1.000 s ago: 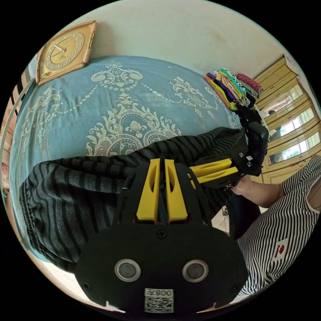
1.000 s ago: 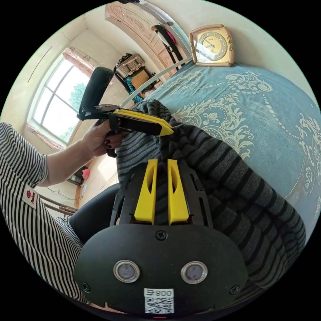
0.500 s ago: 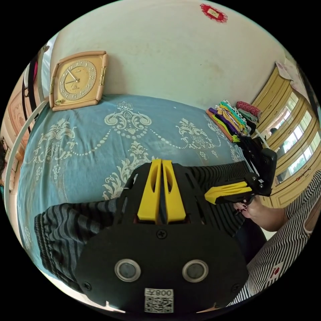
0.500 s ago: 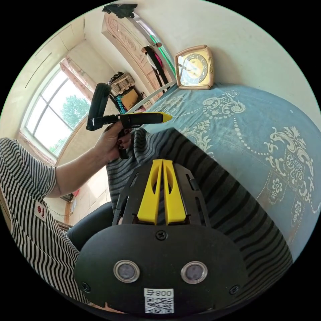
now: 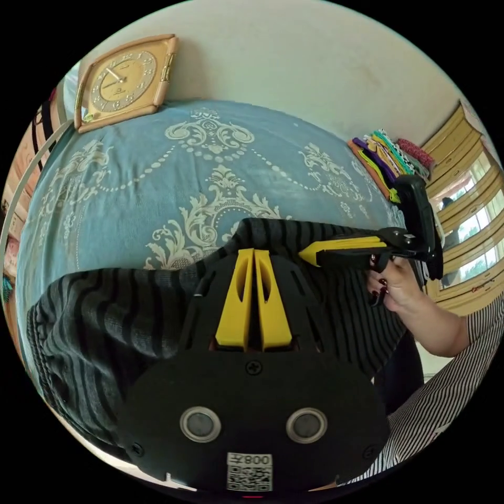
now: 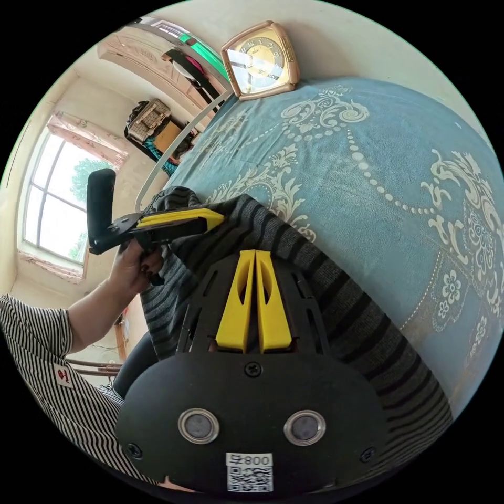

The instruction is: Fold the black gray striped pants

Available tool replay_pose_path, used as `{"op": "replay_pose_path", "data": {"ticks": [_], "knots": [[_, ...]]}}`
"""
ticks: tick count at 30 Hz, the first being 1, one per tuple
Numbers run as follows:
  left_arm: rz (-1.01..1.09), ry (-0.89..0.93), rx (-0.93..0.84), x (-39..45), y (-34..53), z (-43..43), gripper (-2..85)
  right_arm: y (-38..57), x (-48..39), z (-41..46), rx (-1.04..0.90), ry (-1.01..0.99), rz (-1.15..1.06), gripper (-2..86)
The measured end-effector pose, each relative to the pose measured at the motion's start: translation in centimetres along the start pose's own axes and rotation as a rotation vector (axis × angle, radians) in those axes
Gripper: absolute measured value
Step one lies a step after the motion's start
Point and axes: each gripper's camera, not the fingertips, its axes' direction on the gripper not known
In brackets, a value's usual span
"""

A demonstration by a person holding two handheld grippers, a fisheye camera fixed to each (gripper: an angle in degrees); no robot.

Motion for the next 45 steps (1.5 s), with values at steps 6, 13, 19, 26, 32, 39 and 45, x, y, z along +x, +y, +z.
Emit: {"op": "replay_pose_path", "data": {"ticks": [6,13,19,26,32,39,45], "knots": [[-0.184,-0.125,0.196,-2.6,13.1,-9.5,4.0,0.4,-6.1,-2.3,0.091,-0.011,-0.116,1.8],[-0.666,-0.281,0.341,-11.2,31.1,-18.5,8.7,1.0,-17.4,4.1,-0.108,-0.197,-0.360,7.3],[-0.782,-0.246,0.288,-15.7,36.8,-17.4,5.9,3.7,-24.6,10.0,-0.286,-0.014,-0.533,7.2],[-0.707,-0.284,0.363,-16.2,41.3,-22.0,1.5,3.2,-27.7,10.7,-0.302,-0.014,-0.576,1.3],[-0.706,-0.181,0.365,-17.6,44.2,-20.5,7.9,3.7,-27.6,9.4,-0.264,-0.058,-0.543,5.8],[-0.768,-0.098,0.321,-20.6,45.4,-20.3,5.8,5.5,-29.4,10.6,-0.264,0.099,-0.637,4.5],[-0.712,-0.161,0.357,-20.2,44.8,-23.8,5.1,5.4,-30.6,9.9,-0.284,0.099,-0.673,1.3]]}}
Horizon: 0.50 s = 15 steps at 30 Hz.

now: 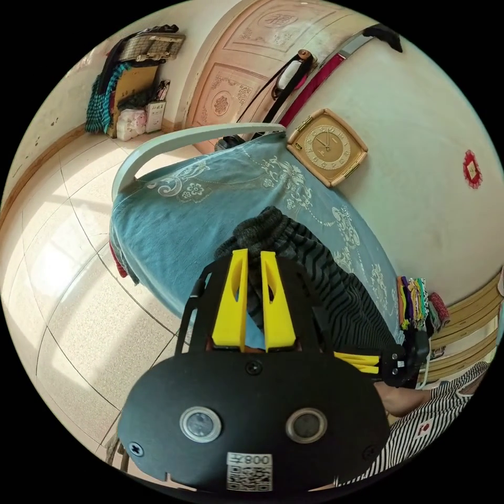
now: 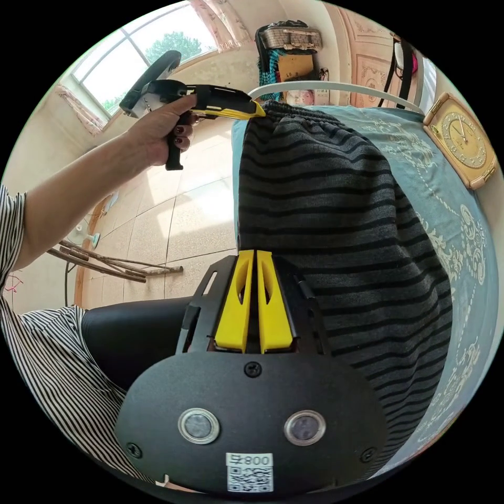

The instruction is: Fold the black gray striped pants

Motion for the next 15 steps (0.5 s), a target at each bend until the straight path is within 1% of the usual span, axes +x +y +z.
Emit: {"op": "replay_pose_path", "data": {"ticks": [1,3,4,5,6,7,8,10,12,13,15], "knots": [[-0.002,-0.016,-0.007,-0.1,0.0,0.2,5.3,0.1,0.1,0.6,-0.011,-0.011,0.002,1.1],[-0.041,-0.073,-0.082,-1.1,-0.1,1.9,6.0,0.5,0.5,0.7,-0.003,-0.036,0.010,1.0],[-0.057,-0.055,-0.074,-1.4,-0.1,1.8,6.2,0.7,1.0,0.4,0.003,-0.060,0.023,1.0],[-0.086,-0.006,-0.028,-1.8,-0.1,1.0,6.0,1.2,1.7,-0.3,0.017,-0.086,0.048,0.9],[-0.087,-0.008,0.018,-1.6,-0.3,-0.1,5.6,1.5,2.1,-0.8,0.027,-0.105,0.067,0.8],[-0.087,-0.036,0.039,-1.3,-0.4,-0.6,5.2,2.3,3.2,-2.0,0.061,-0.154,0.104,0.7],[-0.082,-0.101,0.072,-0.5,-0.9,-1.8,4.6,3.2,4.4,-3.3,0.102,-0.184,0.145,0.6],[-0.023,-0.123,0.109,1.3,-2.0,-3.0,3.8,4.6,6.7,-5.6,0.174,-0.203,0.221,0.5],[0.102,-0.061,0.130,4.8,-4.4,-3.3,2.5,5.7,9.4,-7.7,0.252,-0.201,0.270,0.3],[0.142,-0.044,0.123,5.8,-5.1,-3.1,2.2,6.0,11.2,-8.9,0.290,-0.162,0.295,0.2],[0.271,-0.022,0.044,10.1,-8.4,-0.7,1.0,5.8,14.1,-10.0,0.320,-0.063,0.349,0.2]]}}
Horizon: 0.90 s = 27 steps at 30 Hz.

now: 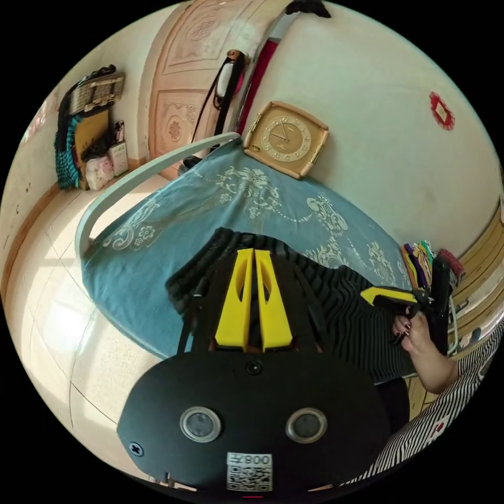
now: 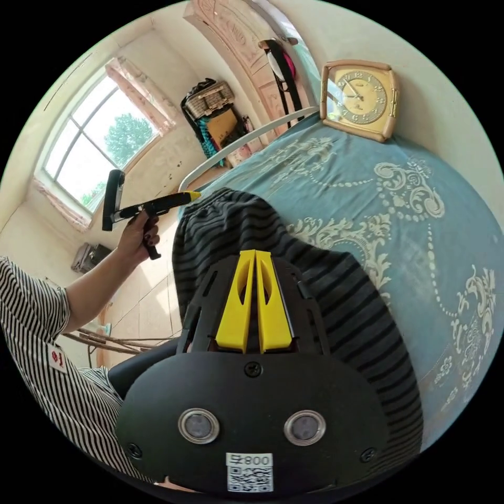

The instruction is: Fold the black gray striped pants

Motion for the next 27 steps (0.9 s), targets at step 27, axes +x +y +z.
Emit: {"op": "replay_pose_path", "data": {"ticks": [27], "knots": [[-0.009,-0.139,-0.177,5.3,-20.9,0.0,0.1,4.3,11.3,1.1,-0.097,0.320,0.207,0.0]]}}
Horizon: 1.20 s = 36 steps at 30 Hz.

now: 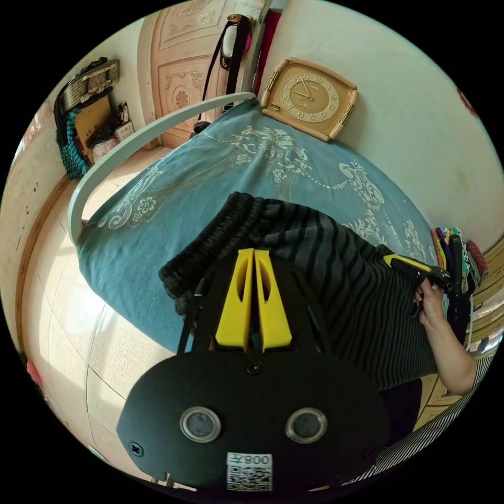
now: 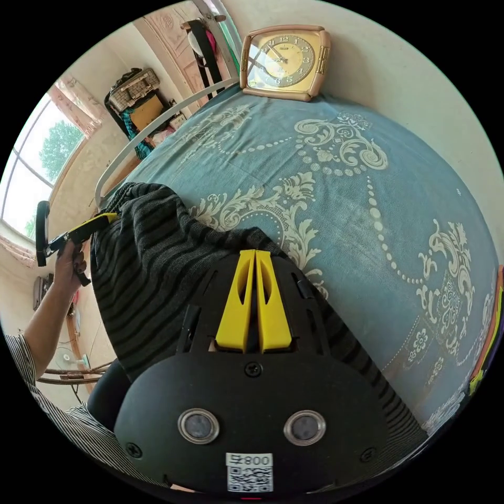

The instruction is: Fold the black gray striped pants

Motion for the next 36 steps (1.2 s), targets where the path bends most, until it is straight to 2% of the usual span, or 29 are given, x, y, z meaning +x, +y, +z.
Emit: {"op": "replay_pose_path", "data": {"ticks": [3,7,10,14,16,17,19,22,25,28,29,36], "knots": [[0.039,0.042,0.021,2.7,-1.6,-3.4,0.1,1.4,0.4,-2.6,0.051,-0.003,0.016,0.1],[0.103,0.103,0.027,7.2,-1.9,-6.9,0.1,8.2,-0.2,-7.3,0.075,-0.016,0.003,0.1],[0.163,0.195,-0.041,11.2,-2.0,-8.1,0.1,15.9,-0.4,-9.7,0.007,0.014,0.022,0.1],[0.258,0.107,-0.224,15.7,-3.0,-7.2,0.2,26.9,1.1,-10.7,-0.126,0.122,0.157,0.1],[0.249,0.136,-0.184,16.3,-4.3,-8.0,0.2,30.4,2.3,-9.9,-0.192,0.141,0.227,0.1],[0.231,0.155,-0.222,16.9,-6.0,-8.5,0.1,32.3,3.0,-9.7,-0.204,0.125,0.261,0.1],[0.219,0.127,-0.246,18.6,-8.5,-10.0,0.1,34.2,3.8,-10.7,-0.152,0.097,0.316,0.1],[0.338,0.109,-0.207,23.7,-11.4,-13.9,0.0,36.1,3.5,-12.7,-0.084,0.124,0.314,0.1],[0.419,0.118,-0.227,28.9,-13.3,-15.4,0.0,38.1,3.7,-11.9,-0.129,0.161,0.302,0.1],[0.455,0.056,-0.383,33.4,-15.1,-13.2,0.1,40.1,4.9,-10.3,-0.154,0.154,0.304,0.1],[0.467,0.033,-0.344,35.0,-16.0,-13.7,0.1,40.5,5.2,-10.4,-0.170,0.156,0.303,0.1],[0.533,-0.041,-0.375,43.4,-22.8,-15.9,0.1,44.6,6.9,-10.6,-0.151,0.184,0.263,0.2]]}}
